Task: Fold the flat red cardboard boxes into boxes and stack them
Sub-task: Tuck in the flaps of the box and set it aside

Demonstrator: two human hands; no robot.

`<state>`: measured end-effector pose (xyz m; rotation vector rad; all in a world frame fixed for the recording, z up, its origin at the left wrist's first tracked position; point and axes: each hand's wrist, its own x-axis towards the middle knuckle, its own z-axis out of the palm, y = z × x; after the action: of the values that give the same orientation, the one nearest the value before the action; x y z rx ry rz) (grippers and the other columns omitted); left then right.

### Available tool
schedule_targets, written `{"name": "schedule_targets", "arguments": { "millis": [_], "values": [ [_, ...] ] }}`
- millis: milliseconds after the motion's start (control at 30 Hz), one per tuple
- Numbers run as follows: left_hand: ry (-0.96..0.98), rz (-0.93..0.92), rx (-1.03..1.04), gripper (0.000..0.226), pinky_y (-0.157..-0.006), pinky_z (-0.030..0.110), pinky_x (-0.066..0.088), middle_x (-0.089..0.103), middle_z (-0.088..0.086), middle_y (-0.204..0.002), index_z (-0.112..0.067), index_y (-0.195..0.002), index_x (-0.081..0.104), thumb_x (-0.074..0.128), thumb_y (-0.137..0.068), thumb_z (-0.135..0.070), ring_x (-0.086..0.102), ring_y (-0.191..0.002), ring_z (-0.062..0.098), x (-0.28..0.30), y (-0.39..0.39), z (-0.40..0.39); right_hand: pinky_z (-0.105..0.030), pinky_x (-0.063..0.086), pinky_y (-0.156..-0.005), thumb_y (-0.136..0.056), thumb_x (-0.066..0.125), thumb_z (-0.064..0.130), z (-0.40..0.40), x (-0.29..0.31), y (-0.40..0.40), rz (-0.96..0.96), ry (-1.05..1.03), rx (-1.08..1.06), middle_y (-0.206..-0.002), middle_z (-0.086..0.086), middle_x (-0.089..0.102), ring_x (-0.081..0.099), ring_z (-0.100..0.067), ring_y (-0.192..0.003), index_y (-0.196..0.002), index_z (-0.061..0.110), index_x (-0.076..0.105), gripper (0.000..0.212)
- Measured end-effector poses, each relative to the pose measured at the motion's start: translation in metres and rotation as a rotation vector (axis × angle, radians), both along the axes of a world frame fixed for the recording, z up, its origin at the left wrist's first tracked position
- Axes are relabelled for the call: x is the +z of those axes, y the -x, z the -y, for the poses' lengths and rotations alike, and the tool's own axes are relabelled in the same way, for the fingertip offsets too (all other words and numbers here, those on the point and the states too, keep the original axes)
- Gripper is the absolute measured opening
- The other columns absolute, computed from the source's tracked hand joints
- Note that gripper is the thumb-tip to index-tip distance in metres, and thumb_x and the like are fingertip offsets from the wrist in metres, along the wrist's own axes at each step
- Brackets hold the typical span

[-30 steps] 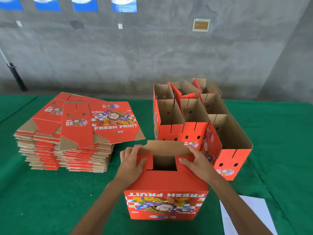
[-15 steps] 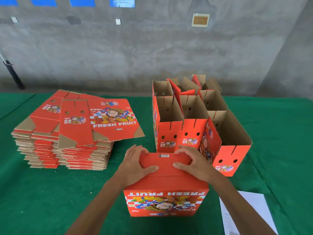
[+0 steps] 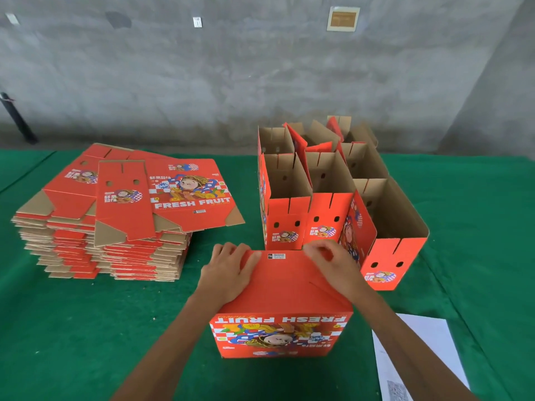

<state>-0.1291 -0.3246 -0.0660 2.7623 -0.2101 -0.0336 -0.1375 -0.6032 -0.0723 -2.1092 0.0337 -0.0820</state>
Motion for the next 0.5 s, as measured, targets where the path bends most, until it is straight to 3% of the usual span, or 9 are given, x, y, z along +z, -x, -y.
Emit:
{"name": "schedule_targets", "arguments": {
  "millis": [33,100,167,233,333,433,500],
  "values": [
    [-0.004,0.011,0.012,0.06,-0.095,0.049,0.05,0.05,-0.008,-0.132,-0.034,-0.131,0.05,0.023,-0.097,-0.075,0.039,-0.129,0.016,-0.001,0.001,0.0,-0.026,0.05,-0.09,-0.094,0.046,0.074,0.003,0.0,-0.001,-0.071,-0.174,-0.146,-0.106,0.017,0.071,0.066,-0.009,-0.105,-0.104,0.035,0.073,0.049],
    [0.011,0.032,0.051,0.049,-0.094,0.048,0.05,0.052,-0.007,-0.131,-0.031,-0.126,0.052,0.03,-0.101,-0.067,0.04,-0.127,0.015,-0.005,0.003,-0.001,-0.039,0.055,-0.09,-0.102,0.028,0.07,0.013,-0.001,0.003,-0.362,-0.26,-0.32,-0.101,-0.004,0.073,0.069,-0.024,-0.097,-0.102,0.021,0.071,0.065],
    [0.054,0.03,0.088,0.044,-0.094,0.048,0.05,0.052,-0.007,-0.128,-0.032,-0.121,0.053,0.032,-0.102,-0.065,0.041,-0.124,0.015,-0.007,0.005,-0.005,-0.041,0.058,-0.081,-0.101,0.021,0.072,0.023,-0.003,0.016,-0.713,-0.175,-0.216,-0.1,-0.013,0.066,0.066,-0.029,-0.093,-0.099,0.019,0.059,0.065],
    [0.081,0.031,0.1,0.041,-0.094,0.05,0.051,0.052,-0.008,-0.127,-0.033,-0.119,0.053,0.033,-0.102,-0.064,0.041,-0.124,0.014,-0.008,0.006,-0.011,-0.037,0.061,-0.072,-0.1,0.022,0.074,0.029,-0.011,0.027,-0.93,-0.117,-0.107,-0.091,-0.013,0.064,0.067,-0.028,-0.087,-0.088,0.018,0.056,0.066],
    [0.127,0.044,0.104,0.04,-0.094,0.051,0.051,0.053,-0.009,-0.128,-0.033,-0.119,0.056,0.037,-0.101,-0.064,0.042,-0.125,0.014,-0.01,0.009,-0.014,-0.028,0.057,-0.066,-0.101,0.025,0.071,0.03,-0.02,0.029,-1.071,-0.144,-0.031,-0.085,-0.01,0.064,0.062,-0.021,-0.075,-0.077,0.01,0.061,0.074],
    [0.196,0.062,0.114,0.04,-0.095,0.05,0.051,0.055,-0.009,-0.127,-0.032,-0.117,0.06,0.04,-0.101,-0.062,0.042,-0.124,0.013,-0.009,0.017,-0.013,-0.021,0.045,-0.056,-0.099,0.028,0.071,0.034,-0.026,0.032,-1.101,-0.288,-0.03,-0.071,0.0,0.055,0.05,-0.013,-0.056,-0.062,0.018,0.055,0.07],
    [0.255,0.101,0.128,0.037,-0.093,0.048,0.051,0.056,-0.011,-0.124,-0.031,-0.114,0.063,0.043,-0.101,-0.06,0.043,-0.122,0.013,-0.007,0.025,-0.015,-0.019,0.042,-0.056,-0.092,0.038,0.076,0.037,-0.029,0.038,-1.075,-0.412,0.029,-0.07,0.004,0.049,0.045,-0.01,-0.055,-0.066,0.02,0.055,0.064]
  ]
}}
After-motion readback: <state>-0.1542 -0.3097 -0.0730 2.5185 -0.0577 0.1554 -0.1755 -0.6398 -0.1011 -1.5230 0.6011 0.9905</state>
